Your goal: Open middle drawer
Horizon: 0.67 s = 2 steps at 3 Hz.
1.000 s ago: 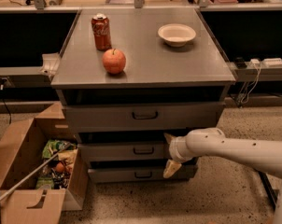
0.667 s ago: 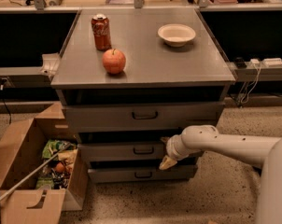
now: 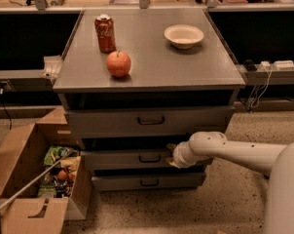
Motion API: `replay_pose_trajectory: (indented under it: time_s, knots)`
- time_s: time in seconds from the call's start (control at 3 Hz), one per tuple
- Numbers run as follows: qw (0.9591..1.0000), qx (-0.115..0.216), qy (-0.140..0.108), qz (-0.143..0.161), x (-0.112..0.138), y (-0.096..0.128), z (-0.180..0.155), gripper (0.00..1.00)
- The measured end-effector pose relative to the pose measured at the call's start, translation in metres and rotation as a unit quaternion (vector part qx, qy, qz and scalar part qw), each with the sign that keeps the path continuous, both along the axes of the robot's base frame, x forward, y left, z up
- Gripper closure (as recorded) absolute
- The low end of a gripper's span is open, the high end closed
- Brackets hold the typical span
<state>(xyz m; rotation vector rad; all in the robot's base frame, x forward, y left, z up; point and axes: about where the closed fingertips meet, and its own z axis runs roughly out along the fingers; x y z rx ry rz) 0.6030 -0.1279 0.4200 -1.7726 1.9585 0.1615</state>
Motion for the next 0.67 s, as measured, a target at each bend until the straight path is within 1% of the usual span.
replay_pose_trajectory:
  time_s: [0.33, 0.67]
  knots:
    - [1.0000, 0.000, 0.000, 0.000, 0.0026, 0.0001, 0.0032, 1.00]
    - [1.0000, 0.000, 0.000, 0.000, 0.0059, 0.0003, 0.0056, 1.00]
